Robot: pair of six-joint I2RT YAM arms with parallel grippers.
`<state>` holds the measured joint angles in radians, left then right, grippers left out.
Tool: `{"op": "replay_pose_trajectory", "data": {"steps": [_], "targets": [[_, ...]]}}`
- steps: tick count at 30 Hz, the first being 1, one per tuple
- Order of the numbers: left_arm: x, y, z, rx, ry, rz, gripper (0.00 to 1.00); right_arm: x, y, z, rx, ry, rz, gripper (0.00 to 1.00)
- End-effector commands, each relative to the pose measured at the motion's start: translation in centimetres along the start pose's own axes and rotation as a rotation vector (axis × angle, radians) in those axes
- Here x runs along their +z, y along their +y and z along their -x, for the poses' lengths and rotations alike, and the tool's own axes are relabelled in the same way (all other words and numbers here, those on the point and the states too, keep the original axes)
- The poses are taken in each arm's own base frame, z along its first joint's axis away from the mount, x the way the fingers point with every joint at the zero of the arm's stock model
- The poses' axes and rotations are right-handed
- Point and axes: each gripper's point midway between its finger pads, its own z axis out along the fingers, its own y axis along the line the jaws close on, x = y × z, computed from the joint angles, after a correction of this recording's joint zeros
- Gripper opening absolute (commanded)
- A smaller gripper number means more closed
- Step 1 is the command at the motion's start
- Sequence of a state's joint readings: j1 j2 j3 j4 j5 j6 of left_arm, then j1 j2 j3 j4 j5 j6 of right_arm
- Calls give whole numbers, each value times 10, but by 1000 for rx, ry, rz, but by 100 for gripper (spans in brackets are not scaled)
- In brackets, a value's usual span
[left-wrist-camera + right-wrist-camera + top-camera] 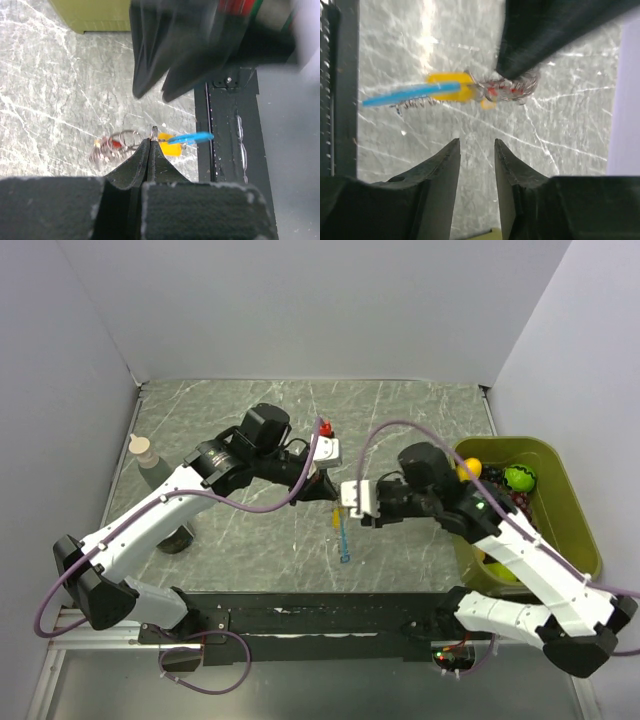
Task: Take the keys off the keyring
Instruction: Remove the key from the keyring.
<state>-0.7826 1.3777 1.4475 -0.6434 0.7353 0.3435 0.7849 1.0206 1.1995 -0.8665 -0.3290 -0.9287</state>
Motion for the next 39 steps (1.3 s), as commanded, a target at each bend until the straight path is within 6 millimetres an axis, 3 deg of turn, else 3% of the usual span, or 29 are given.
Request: {"op": "replay_pose_trajectory", "data": {"steps": [1, 5, 11, 26, 34, 39], "targets": [[-11, -8, 23, 77, -59, -1, 1, -37, -5, 47, 43, -221, 11, 41], [-8, -9, 22, 70, -54, -9, 1, -39, -14, 64, 118, -289, 12, 39], [-4, -8, 20, 60, -54, -10, 1, -21, -7, 72, 202, -317, 129, 35], [-8, -13, 25, 63, -72, -15, 1, 2, -19, 57, 286, -264, 102, 31], [-12, -17, 29, 69, -85, -18, 1, -4, -31, 53, 337, -301, 53, 34], [-17, -19, 38, 68, -111, -31, 1, -9, -25, 57, 340, -356, 82, 34]]}}
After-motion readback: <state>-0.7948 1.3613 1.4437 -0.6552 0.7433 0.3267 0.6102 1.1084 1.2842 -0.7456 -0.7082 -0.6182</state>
